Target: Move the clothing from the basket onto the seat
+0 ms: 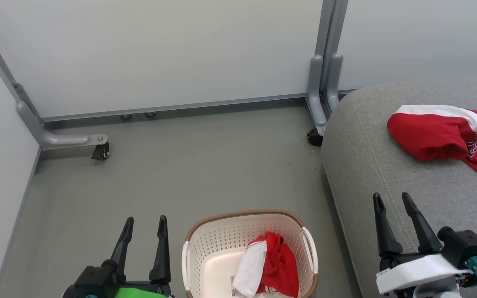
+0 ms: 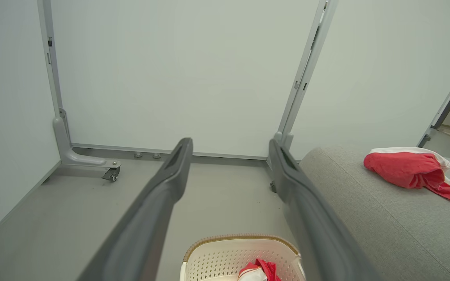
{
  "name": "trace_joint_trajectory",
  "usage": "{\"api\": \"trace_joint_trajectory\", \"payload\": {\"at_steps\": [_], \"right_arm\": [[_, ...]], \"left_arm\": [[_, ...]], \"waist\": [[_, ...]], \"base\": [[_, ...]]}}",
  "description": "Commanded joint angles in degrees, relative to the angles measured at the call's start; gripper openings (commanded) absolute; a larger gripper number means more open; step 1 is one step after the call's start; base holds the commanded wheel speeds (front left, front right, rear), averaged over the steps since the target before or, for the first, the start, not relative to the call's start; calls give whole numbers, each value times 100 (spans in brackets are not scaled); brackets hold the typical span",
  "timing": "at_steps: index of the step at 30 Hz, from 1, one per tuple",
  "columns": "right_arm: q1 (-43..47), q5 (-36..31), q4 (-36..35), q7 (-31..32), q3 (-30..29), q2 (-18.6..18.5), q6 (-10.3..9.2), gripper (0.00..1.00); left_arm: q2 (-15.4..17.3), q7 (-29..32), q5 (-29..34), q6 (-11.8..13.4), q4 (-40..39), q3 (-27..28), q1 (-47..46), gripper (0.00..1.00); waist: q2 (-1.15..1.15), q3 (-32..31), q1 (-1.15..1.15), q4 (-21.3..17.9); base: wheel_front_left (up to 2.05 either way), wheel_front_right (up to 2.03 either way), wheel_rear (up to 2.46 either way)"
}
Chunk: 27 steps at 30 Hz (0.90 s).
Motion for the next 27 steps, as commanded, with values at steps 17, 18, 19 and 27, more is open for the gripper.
{"api": "trace_joint_trajectory", "payload": {"at_steps": [17, 18, 19, 27], "right_arm": [[-126, 164, -21, -17, -158, 34, 0, 100], [-144, 161, -34, -17, -183, 25, 0, 100], [-173, 151, -54, -17, -206, 15, 0, 100], [-347, 120, -198, -17, -465, -82, 0, 100]], "left_arm": [[20, -1, -25, -34, 105, -27, -36, 100], [20, -2, -14, -33, 110, -31, -51, 100], [20, -2, 3, -32, 115, -34, -70, 100], [20, -1, 101, -67, 242, -190, -311, 100]], "waist": [[0, 173, 0, -97], [0, 203, 0, -126], [0, 248, 0, -168], [0, 775, 0, -550]], "base": [[0, 0, 0], [0, 0, 0], [0, 0, 0], [0, 0, 0]]}}
